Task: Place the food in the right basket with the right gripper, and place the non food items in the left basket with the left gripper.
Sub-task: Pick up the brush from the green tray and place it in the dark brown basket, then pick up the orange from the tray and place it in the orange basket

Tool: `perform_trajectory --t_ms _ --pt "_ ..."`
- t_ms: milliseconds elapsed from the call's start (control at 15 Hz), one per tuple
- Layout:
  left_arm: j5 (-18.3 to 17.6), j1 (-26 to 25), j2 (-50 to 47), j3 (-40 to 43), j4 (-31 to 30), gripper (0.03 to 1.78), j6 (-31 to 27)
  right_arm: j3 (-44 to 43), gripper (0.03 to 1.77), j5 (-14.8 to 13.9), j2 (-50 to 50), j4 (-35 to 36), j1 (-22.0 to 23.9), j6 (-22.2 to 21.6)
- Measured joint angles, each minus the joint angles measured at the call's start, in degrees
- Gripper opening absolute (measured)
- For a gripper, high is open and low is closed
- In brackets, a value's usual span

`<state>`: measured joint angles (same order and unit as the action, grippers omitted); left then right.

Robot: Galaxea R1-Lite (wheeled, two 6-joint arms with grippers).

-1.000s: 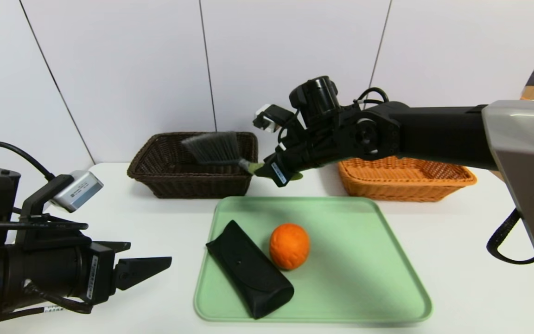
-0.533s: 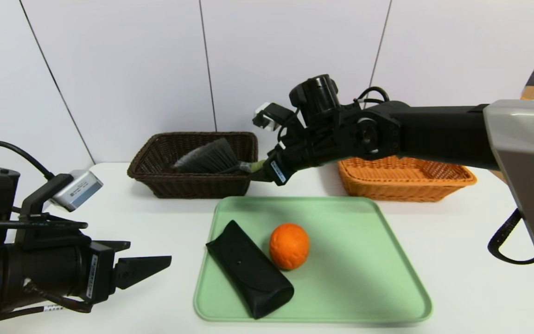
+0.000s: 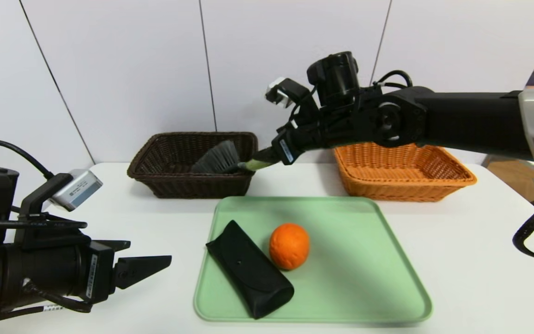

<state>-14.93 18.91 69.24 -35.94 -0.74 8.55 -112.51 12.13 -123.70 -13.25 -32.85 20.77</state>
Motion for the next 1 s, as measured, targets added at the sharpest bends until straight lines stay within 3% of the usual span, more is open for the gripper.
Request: perform_trajectory --t_ms 533,1000 --pt "-0.05 -0.02 -0.04 0.17 -1.07 1.69 -0.01 0.66 1.66 0.07 7.72 -1.02 5.24 -3.55" --pt "-0.06 -0.02 0.05 0.09 -1.23 1.69 0.35 4.51 1.69 0.29 13.20 -15.56 8.13 -7.80"
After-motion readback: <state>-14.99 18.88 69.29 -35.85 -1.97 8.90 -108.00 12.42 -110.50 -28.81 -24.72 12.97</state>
